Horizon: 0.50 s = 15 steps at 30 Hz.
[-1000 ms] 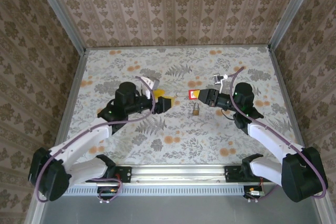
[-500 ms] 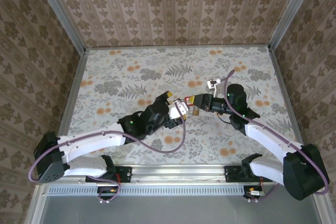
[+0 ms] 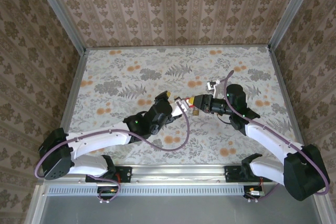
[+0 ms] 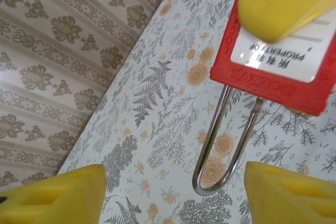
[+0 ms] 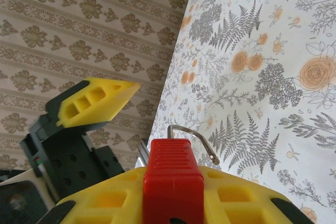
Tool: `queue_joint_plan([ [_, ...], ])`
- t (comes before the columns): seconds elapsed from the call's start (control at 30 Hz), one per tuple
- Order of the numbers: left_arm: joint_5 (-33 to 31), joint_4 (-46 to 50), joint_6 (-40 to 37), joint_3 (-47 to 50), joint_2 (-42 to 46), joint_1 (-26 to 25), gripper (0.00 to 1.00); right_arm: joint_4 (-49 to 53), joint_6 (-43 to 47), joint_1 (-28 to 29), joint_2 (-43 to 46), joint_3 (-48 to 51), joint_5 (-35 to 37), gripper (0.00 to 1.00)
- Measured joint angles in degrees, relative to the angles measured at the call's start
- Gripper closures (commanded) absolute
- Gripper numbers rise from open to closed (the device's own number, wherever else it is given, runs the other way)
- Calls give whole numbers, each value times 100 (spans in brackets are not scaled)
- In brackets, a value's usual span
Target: Unlock with the key
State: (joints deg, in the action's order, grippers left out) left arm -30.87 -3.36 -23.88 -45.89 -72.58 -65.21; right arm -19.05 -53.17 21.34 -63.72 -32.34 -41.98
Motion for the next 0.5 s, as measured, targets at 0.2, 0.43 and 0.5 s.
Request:
queue_joint_plan([
  [0.2, 44, -37, 70, 111, -94, 39, 64, 0, -179, 48, 125, 0, 0, 92],
  [0.43, 37, -184, 168, 205, -98, 55, 100, 15, -328, 107, 166, -26, 0, 92],
  [0.5, 17, -227, 127, 225, -98, 70, 100, 4, -376, 107, 166, -26, 4, 92],
])
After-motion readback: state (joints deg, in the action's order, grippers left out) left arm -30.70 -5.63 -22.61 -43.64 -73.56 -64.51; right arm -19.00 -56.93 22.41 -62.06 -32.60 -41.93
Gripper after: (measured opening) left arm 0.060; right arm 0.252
